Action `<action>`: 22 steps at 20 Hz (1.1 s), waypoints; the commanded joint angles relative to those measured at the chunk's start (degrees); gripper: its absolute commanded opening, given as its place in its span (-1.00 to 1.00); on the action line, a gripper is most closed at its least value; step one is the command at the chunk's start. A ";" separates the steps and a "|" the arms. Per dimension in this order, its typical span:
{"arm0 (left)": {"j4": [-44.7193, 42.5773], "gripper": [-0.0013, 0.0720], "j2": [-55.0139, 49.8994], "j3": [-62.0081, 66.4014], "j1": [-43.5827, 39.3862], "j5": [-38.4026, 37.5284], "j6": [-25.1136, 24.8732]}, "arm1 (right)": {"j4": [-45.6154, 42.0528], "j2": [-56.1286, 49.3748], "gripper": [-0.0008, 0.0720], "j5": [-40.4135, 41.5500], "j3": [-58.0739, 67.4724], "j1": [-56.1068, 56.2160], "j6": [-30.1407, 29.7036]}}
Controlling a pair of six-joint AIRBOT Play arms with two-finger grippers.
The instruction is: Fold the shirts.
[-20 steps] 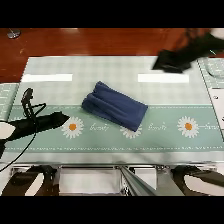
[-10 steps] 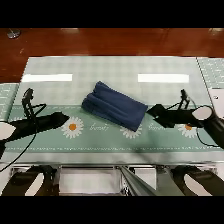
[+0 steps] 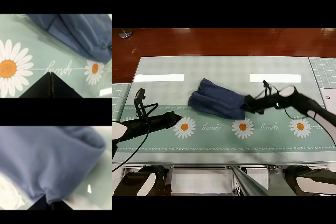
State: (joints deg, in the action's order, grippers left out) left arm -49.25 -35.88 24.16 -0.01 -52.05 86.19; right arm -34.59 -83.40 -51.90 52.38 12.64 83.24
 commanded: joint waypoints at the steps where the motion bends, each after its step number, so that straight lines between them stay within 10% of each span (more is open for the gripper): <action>1: 0.02 -0.88 0.00 -0.04 -0.02 0.04 -0.04 | -9.62 -2.86 -0.92 -7.78 21.35 0.79 1.79; 10: 0.02 -0.88 0.00 -0.04 -0.02 0.13 -0.02 | -35.89 -2.78 -0.93 -29.75 65.07 -8.52 12.59; 22: 0.02 -0.88 -0.02 -0.04 -0.02 1.38 0.00 | -47.12 9.73 -0.93 -54.21 48.37 -44.15 19.26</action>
State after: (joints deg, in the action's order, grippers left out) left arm -49.21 -35.88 24.16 -0.01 -51.24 86.19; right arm -74.59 -78.85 -100.92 108.88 -25.30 101.69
